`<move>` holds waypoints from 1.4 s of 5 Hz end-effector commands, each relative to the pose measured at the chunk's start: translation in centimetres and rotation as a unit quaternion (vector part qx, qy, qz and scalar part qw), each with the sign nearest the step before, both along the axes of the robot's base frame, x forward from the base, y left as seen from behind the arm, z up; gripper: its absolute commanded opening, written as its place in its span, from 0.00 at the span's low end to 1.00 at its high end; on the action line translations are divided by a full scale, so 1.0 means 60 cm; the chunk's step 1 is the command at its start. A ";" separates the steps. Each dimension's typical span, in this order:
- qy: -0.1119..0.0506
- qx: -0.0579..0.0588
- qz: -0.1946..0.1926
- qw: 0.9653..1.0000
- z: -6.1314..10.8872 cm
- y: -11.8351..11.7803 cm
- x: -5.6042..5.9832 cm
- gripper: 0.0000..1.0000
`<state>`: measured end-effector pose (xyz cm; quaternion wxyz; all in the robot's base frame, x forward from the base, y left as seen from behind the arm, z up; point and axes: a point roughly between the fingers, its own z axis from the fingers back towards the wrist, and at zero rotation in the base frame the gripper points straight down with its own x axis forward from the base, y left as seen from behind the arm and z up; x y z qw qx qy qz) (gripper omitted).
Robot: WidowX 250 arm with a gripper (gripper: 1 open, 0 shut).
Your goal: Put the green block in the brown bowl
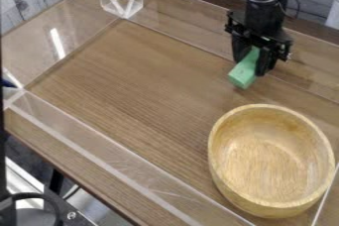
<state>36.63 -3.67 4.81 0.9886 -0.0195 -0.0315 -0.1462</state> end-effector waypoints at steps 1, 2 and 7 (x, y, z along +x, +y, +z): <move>-0.063 -0.001 0.000 0.998 0.065 -0.004 0.016 0.00; -0.069 0.000 0.000 0.998 0.067 -0.004 0.016 0.00; -0.089 -0.008 -0.027 0.996 0.099 -0.050 -0.066 0.00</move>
